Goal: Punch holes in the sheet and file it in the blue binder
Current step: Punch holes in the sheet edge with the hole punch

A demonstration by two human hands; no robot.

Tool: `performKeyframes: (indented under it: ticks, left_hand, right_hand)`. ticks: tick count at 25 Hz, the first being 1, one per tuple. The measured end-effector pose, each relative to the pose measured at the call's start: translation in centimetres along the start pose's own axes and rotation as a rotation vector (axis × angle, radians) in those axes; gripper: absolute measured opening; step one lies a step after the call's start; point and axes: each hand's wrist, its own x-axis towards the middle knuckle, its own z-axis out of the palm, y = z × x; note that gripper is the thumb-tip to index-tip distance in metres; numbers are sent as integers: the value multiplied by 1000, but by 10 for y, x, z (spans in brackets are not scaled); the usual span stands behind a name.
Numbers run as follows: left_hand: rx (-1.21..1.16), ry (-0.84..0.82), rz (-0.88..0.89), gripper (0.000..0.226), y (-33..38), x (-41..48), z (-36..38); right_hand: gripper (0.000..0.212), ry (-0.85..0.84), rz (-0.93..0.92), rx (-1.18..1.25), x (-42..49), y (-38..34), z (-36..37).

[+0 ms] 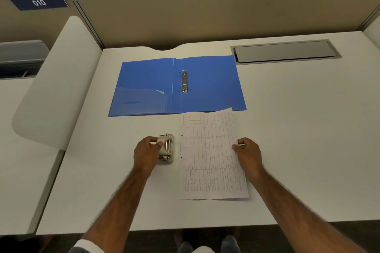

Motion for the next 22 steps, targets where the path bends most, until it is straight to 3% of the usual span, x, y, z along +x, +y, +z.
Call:
performKeyframes:
  ticks: [6, 15, 22]
  left_hand:
    - [63, 84, 22, 3, -16, 17, -45]
    - [199, 79, 92, 8, -24, 35, -65]
    - [299, 230, 59, 14, -29, 53, -80]
  right_hand:
    - [8, 28, 4, 76, -6, 2, -9]
    - [8, 52, 67, 168, -14, 4, -22]
    - [7, -79, 11, 186, 24, 0, -69]
